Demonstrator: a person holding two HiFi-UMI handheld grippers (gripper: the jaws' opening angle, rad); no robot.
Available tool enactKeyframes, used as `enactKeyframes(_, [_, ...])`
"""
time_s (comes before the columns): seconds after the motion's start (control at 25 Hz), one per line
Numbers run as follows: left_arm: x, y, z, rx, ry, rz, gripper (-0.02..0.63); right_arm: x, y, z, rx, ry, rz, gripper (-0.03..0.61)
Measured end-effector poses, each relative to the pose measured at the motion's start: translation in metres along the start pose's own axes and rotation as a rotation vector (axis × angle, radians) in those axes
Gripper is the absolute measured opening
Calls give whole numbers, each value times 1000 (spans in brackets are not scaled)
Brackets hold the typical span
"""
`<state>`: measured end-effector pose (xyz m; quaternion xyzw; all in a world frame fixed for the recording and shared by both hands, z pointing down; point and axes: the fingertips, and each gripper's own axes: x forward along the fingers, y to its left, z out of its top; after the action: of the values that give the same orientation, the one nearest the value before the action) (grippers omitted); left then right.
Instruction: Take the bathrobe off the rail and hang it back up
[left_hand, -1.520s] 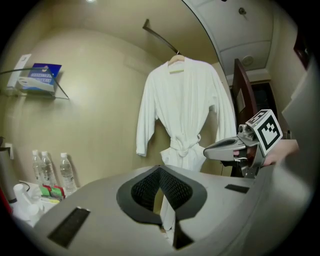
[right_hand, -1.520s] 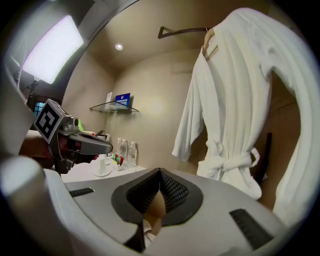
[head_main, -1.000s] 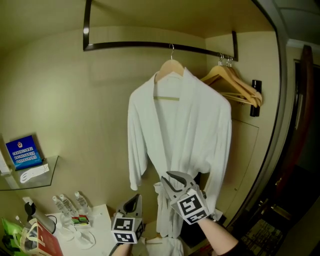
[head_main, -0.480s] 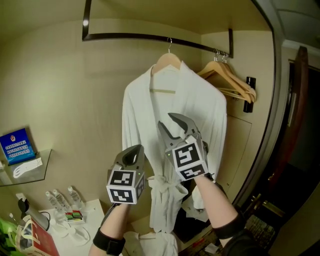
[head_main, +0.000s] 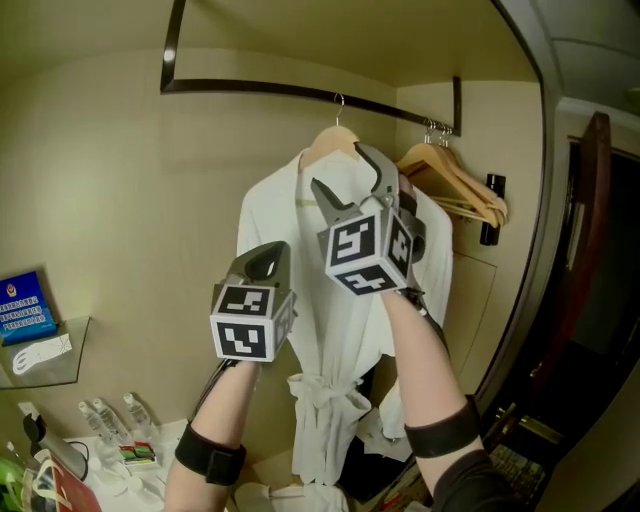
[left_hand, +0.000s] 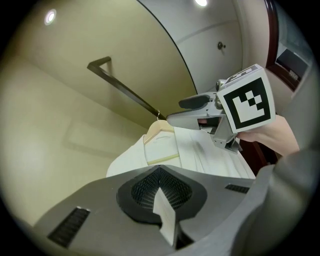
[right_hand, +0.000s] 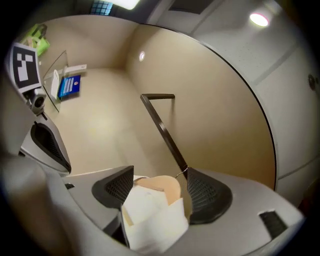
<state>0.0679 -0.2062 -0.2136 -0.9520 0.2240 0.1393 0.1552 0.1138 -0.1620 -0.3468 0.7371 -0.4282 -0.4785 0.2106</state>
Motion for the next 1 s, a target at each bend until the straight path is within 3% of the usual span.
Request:
enactKeyframes(0.2, [27, 7, 14, 4, -25, -10, 2, 29, -16, -15, -144, 67, -12, 367])
enactKeyframes(0.48, [64, 7, 25, -4, -59, -19, 2, 58, -26, -54, -268, 168, 19, 368])
enactKeyframes(0.8, [94, 7, 28, -23, -86, -12, 2, 93, -27, -84, -299, 237, 117, 371])
enactKeyframes(1.0, [100, 12, 26, -17, -93, -3, 2, 113, -22, -97, -258, 216, 157, 318])
